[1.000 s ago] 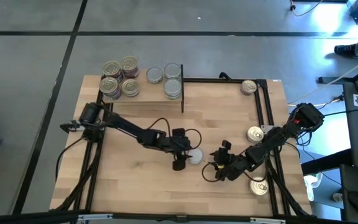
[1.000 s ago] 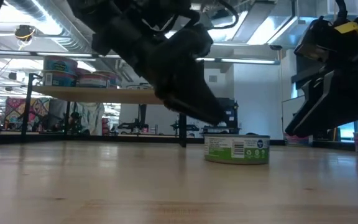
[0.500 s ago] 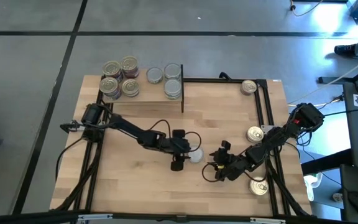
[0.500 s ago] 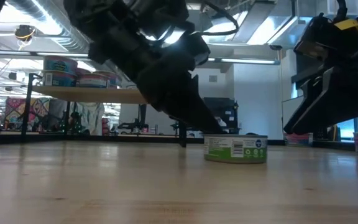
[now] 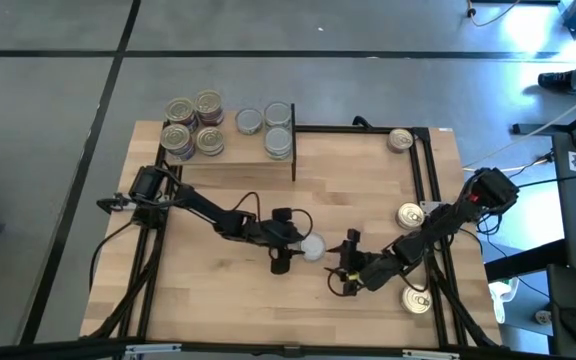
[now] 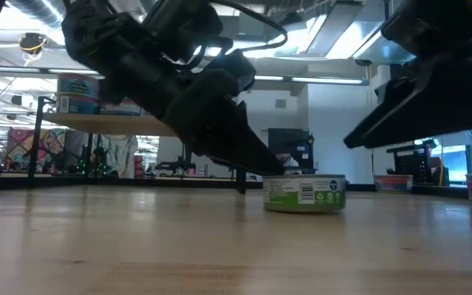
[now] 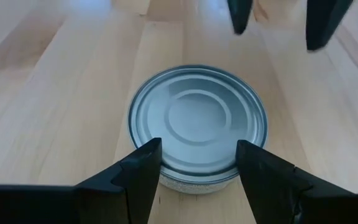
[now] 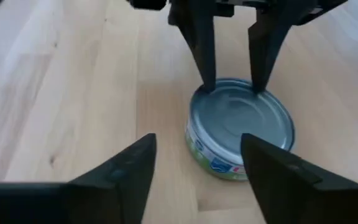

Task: Stack canned seafood by type on shelf
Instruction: Stack the green tuna can on top of the green tuna can on the shelf

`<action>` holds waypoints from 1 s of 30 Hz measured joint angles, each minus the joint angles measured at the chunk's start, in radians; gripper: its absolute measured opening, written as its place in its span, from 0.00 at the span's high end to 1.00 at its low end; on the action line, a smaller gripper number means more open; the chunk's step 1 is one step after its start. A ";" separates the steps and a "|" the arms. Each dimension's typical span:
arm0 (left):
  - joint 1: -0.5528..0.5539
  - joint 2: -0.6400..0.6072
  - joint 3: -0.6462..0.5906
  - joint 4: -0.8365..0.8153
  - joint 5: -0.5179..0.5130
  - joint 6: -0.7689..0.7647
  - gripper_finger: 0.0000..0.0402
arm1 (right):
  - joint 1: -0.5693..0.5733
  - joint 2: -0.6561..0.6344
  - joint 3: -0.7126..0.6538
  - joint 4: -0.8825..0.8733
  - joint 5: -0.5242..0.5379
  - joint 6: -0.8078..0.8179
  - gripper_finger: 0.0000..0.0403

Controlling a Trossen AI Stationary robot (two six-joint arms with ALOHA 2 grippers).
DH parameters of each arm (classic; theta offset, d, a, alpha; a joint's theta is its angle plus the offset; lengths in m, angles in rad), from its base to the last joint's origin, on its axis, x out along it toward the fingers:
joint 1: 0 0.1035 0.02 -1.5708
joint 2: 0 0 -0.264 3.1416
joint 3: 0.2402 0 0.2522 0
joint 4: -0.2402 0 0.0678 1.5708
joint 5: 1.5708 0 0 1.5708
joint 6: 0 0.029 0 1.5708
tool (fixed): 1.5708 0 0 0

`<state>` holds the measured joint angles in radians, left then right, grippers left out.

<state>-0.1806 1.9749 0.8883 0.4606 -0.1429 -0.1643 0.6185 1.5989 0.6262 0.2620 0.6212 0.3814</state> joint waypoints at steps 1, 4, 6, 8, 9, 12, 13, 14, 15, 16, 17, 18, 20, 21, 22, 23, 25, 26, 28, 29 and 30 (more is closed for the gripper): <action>0.000 0.001 -0.009 0.018 0.000 -0.006 0.48 | -0.004 0.010 0.000 0.007 -0.001 -0.007 0.38; 0.000 0.001 -0.012 0.026 0.001 -0.013 0.48 | -0.013 0.035 0.008 0.004 0.007 -0.046 0.28; 0.000 0.002 -0.012 0.027 0.001 -0.013 0.48 | -0.020 0.049 0.026 -0.002 0.006 -0.132 0.23; 0.000 0.002 -0.013 0.027 0.002 -0.014 0.48 | -0.020 0.068 0.048 -0.002 0.005 -0.242 0.19; 0.000 0.002 -0.013 0.027 0.003 -0.014 0.48 | -0.019 0.079 0.060 -0.002 0.003 -0.306 0.18; 0.000 0.003 -0.013 0.027 0.003 -0.017 0.48 | -0.019 0.114 0.093 -0.004 0.003 -0.469 0.17; 0.000 0.003 -0.013 0.027 0.003 -0.017 0.48 | -0.019 0.127 0.104 -0.007 0.003 -0.516 0.17; 0.000 0.003 -0.013 0.027 0.003 -0.017 0.48 | -0.019 0.137 0.114 -0.021 0.004 -0.557 0.17; 0.000 0.003 -0.013 0.027 0.004 -0.018 0.48 | -0.019 0.146 0.126 -0.041 0.013 -0.593 0.17; 0.000 0.003 -0.013 0.027 0.004 -0.018 0.48 | -0.019 0.155 0.138 -0.060 0.024 -0.621 0.18; 0.000 0.003 -0.014 0.027 0.004 -0.018 0.48 | -0.019 0.160 0.146 -0.084 0.035 -0.644 0.19; 0.000 0.003 -0.014 0.027 0.004 -0.019 0.48 | -0.019 0.162 0.152 -0.113 0.046 -0.658 0.19; 0.000 0.003 -0.014 0.027 0.004 -0.020 0.48 | -0.020 0.166 0.165 -0.164 0.051 -0.679 0.20; 0.000 0.003 -0.014 0.030 0.005 -0.021 0.48 | -0.026 0.166 0.167 -0.188 0.053 -0.682 0.21; 0.000 0.003 -0.015 0.032 0.005 -0.021 0.48 | -0.030 0.166 0.167 -0.210 0.056 -0.682 0.21; 0.000 0.003 -0.015 0.033 0.006 -0.020 0.48 | -0.035 0.166 0.167 -0.233 0.056 -0.682 0.22; 0.000 0.003 -0.015 0.034 0.007 -0.021 0.48 | -0.049 0.166 0.166 -0.268 0.056 -0.682 0.22; 0.000 0.003 -0.015 0.035 0.007 -0.021 0.48 | -0.058 0.166 0.166 -0.274 0.056 -0.682 0.23; 0.000 0.004 -0.015 0.040 0.008 -0.027 0.48 | -0.072 0.166 0.166 -0.272 0.055 -0.682 0.23; 0.000 0.004 -0.015 0.044 0.008 -0.029 0.48 | -0.079 0.166 0.166 -0.270 0.055 -0.683 0.24; 0.000 0.004 -0.015 0.044 0.008 -0.031 0.48 | -0.087 0.166 0.166 -0.268 0.054 -0.683 0.24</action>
<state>-0.1806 1.9789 0.8734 0.5049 -0.1352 -0.1958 0.5312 1.7653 0.7925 -0.0063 0.6751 -0.3012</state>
